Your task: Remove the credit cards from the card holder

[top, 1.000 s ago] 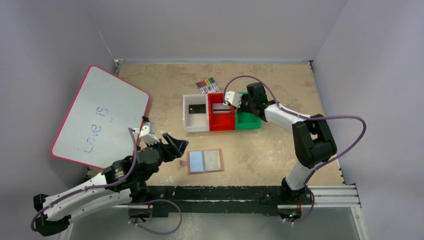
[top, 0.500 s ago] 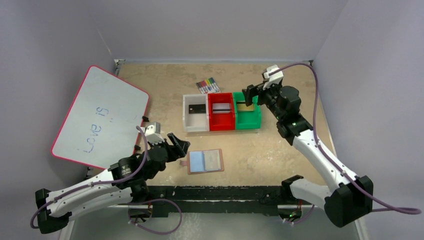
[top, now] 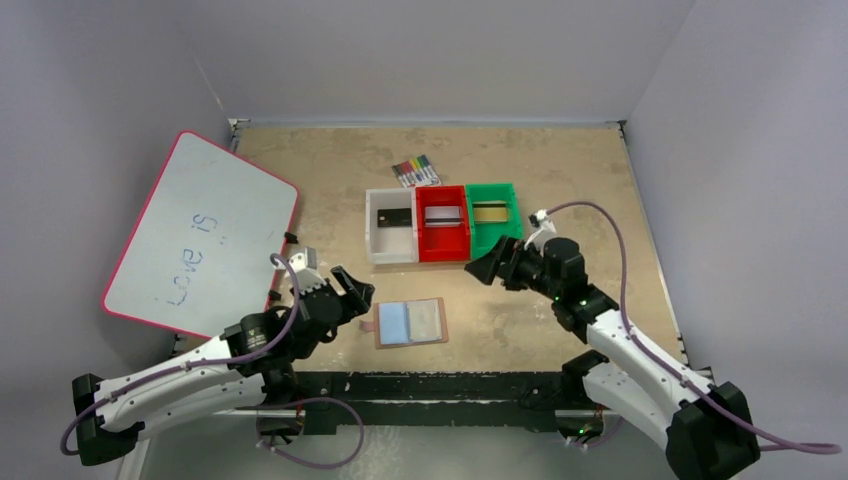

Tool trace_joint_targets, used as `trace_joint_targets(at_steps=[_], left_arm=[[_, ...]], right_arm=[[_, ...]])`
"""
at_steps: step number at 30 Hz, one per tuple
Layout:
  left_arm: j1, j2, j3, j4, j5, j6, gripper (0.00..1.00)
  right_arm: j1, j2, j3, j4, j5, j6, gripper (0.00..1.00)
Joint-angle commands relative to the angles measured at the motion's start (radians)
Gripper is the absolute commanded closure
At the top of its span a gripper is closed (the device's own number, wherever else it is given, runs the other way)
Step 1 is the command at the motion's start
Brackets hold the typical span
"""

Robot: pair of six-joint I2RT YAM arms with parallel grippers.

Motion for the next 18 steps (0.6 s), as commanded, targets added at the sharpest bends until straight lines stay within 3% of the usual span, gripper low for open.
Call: trace_joint_targets(at_steps=[1, 6, 10, 18], left_arm=[[0.005, 0.008, 0.011, -0.031, -0.036, -0.039, 0.26], [0.006, 0.027, 0.004, -0.039, -0.024, -0.048, 0.25], [0.004, 0.043, -0.003, -0.015, -0.005, -0.034, 0.26], [0.004, 0.140, -0.032, 0.059, 0.043, -0.027, 0.28]], right_arm=[[0.138, -0.054, 0.001, 0.014, 0.015, 0.147, 0.06], [0.334, 0.011, 0.056, -0.086, 0.173, 0.191, 0.19], [0.458, 0.100, 0.053, -0.055, 0.242, 0.271, 0.26], [0.546, 0.311, 0.082, 0.056, 0.241, 0.298, 0.44]])
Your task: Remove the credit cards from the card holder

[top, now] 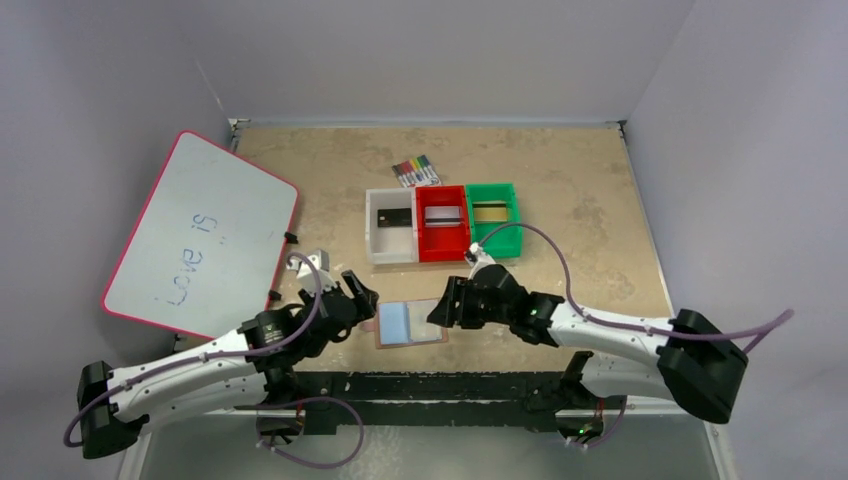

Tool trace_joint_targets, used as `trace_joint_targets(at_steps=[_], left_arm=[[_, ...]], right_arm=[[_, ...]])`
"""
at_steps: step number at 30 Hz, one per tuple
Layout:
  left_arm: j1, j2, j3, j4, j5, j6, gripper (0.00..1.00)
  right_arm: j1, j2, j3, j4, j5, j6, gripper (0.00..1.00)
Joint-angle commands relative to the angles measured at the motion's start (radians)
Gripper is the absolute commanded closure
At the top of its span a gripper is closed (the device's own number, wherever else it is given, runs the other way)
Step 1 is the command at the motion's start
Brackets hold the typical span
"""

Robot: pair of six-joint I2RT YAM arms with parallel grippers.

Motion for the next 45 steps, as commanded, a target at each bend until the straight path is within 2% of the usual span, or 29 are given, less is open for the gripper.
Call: trace_joint_targets(at_steps=[1, 17, 27, 37, 45], left_arm=[[0.004, 0.064, -0.018, 0.070, 0.026, 0.003, 0.29], [0.005, 0.244, -0.029, 0.144, 0.056, 0.026, 0.31], [0.005, 0.296, -0.077, 0.211, 0.099, 0.033, 0.33], [0.004, 0.346, -0.101, 0.296, 0.155, 0.053, 0.49], [0.005, 0.332, -0.101, 0.293, 0.154, 0.050, 0.53]], right_arm=[[0.023, 0.073, 0.060, 0.082, 0.035, 0.030, 0.46], [0.028, 0.217, 0.083, 0.131, 0.034, 0.051, 0.47], [0.027, 0.296, 0.094, 0.139, 0.023, 0.065, 0.47], [0.027, 0.305, 0.090, 0.271, -0.074, 0.067, 0.57], [0.027, 0.318, 0.098, 0.341, -0.124, 0.069, 0.56]])
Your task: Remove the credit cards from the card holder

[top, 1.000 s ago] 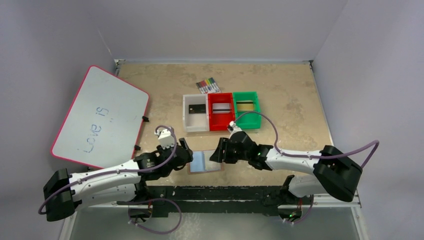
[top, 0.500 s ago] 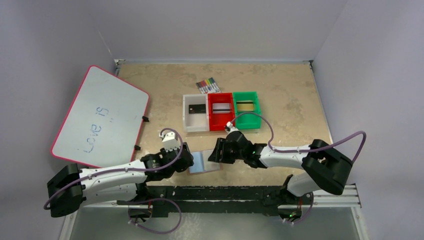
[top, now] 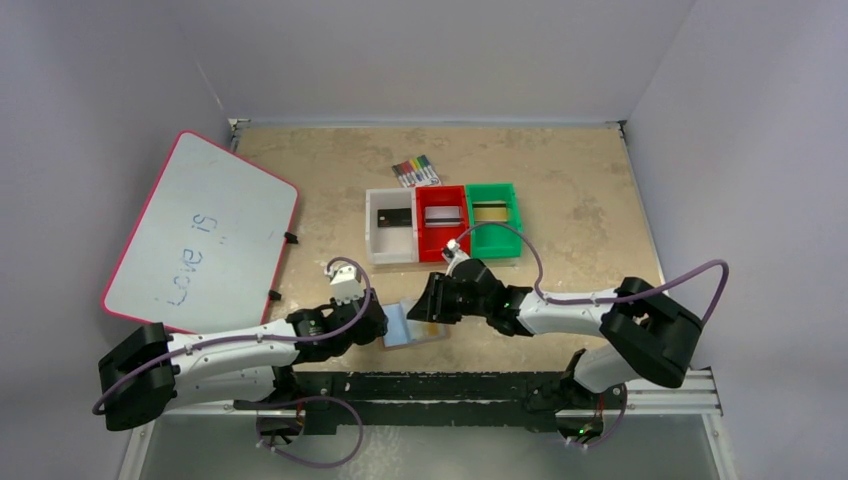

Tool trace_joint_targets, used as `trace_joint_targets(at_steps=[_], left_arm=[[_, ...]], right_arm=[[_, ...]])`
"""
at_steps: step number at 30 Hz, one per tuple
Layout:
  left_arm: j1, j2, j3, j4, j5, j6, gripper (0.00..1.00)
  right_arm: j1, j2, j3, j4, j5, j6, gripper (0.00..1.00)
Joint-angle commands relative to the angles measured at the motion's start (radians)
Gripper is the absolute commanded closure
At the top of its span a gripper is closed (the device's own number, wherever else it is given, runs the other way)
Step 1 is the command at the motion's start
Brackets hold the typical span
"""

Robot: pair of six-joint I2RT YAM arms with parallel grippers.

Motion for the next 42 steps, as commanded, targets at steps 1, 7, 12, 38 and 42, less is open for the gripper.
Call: trace_joint_targets(at_steps=[1, 7, 12, 38, 42], left_arm=[[0.004, -0.021, 0.001, 0.033, -0.003, 0.014, 0.53], [0.004, -0.105, 0.009, -0.047, -0.058, -0.023, 0.53], [0.005, -0.214, 0.015, -0.159, -0.125, -0.070, 0.52], [0.005, -0.282, 0.107, -0.046, -0.049, 0.009, 0.47], [0.004, -0.199, 0.079, 0.147, 0.064, 0.030, 0.47]], right_arm=[[0.005, 0.020, 0.033, 0.098, -0.058, 0.009, 0.56], [0.012, 0.124, 0.080, 0.140, -0.123, -0.001, 0.55], [0.040, 0.178, 0.141, 0.158, -0.157, -0.034, 0.53], [0.060, -0.134, 0.131, -0.329, 0.264, -0.050, 0.44], [0.007, -0.139, 0.075, -0.298, 0.196, -0.059, 0.51]])
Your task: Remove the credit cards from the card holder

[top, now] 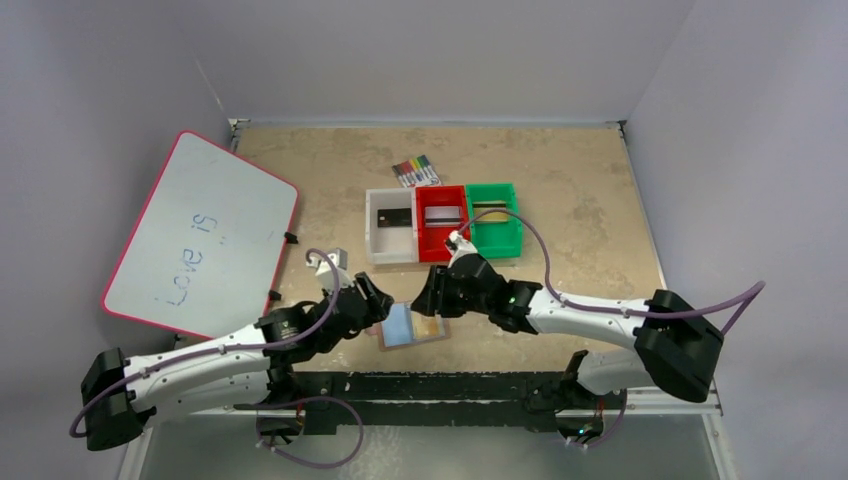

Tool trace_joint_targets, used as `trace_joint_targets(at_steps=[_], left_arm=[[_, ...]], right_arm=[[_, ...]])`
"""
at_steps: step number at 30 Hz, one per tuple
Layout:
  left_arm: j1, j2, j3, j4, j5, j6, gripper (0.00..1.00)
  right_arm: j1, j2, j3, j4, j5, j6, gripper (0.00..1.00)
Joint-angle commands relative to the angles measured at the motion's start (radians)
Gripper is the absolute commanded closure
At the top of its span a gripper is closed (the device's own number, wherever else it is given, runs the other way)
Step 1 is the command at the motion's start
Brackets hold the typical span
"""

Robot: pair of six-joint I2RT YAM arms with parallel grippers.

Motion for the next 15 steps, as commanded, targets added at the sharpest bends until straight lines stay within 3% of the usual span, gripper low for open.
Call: trace_joint_targets(at_steps=[1, 15], left_arm=[[0.004, 0.083, -0.001, 0.296, 0.144, 0.057, 0.47], [0.004, 0.329, -0.054, 0.565, 0.240, 0.006, 0.47]], right_arm=[[-0.051, -0.018, -0.063, -0.054, 0.027, 0.015, 0.53], [-0.111, 0.030, -0.125, 0.070, -0.112, -0.040, 0.64]])
